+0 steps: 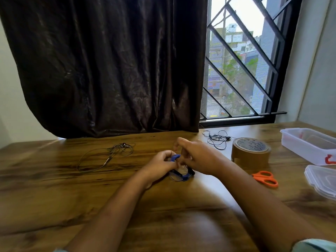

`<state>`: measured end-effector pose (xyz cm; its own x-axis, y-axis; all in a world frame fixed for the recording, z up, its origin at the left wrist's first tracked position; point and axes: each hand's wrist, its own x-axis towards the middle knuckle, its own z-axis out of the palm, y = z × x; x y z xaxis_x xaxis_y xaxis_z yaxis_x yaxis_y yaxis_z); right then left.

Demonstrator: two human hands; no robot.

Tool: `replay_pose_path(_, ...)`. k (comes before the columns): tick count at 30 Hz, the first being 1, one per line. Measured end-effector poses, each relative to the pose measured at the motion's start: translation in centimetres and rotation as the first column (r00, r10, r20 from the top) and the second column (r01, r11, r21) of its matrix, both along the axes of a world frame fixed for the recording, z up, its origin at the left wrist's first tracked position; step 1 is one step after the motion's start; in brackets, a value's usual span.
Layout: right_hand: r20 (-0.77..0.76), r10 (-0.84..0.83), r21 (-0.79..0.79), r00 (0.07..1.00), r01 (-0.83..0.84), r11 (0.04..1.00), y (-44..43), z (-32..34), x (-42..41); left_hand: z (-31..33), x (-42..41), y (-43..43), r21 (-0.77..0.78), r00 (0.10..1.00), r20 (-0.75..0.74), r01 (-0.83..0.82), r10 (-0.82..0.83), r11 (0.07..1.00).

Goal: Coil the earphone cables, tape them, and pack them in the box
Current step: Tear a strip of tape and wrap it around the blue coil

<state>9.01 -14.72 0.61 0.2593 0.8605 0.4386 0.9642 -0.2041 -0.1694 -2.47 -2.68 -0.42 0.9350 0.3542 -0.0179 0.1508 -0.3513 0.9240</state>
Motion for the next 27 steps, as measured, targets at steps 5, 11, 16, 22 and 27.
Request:
replay_pose_path(5, 0.114, -0.021, -0.021, 0.993, 0.024, 0.999, -0.2, 0.1, 0.0, -1.0, 0.7, -0.1, 0.161, 0.993, 0.078, -0.099, 0.087, 0.982)
replay_pose_path(11, 0.151, -0.024, 0.022, 0.988, 0.021, 1.000, -0.1, 0.0, 0.0, -1.3, 0.9, -0.1, 0.159, 0.980, 0.144, -0.160, 0.138, 0.974)
replay_pose_path(16, 0.182, -0.006, 0.076, 0.983, -0.008, 0.997, -0.3, 0.0, -0.5, -1.4, 0.8, 0.0, 0.200, 0.971, 0.201, -0.170, 0.130, 0.965)
replay_pose_path(22, 0.147, 0.008, 0.097, 0.989, -0.022, 0.995, -0.2, -0.1, -0.5, -1.6, 0.9, -0.2, 0.296, 0.955, 0.252, -0.233, 0.159, 0.926)
replay_pose_path(27, 0.090, -0.008, 0.089, 0.996, 0.000, 0.996, 0.0, -0.1, -0.4, -1.2, 0.7, -0.3, 0.421, 0.937, 0.286, -0.312, 0.201, 0.852)
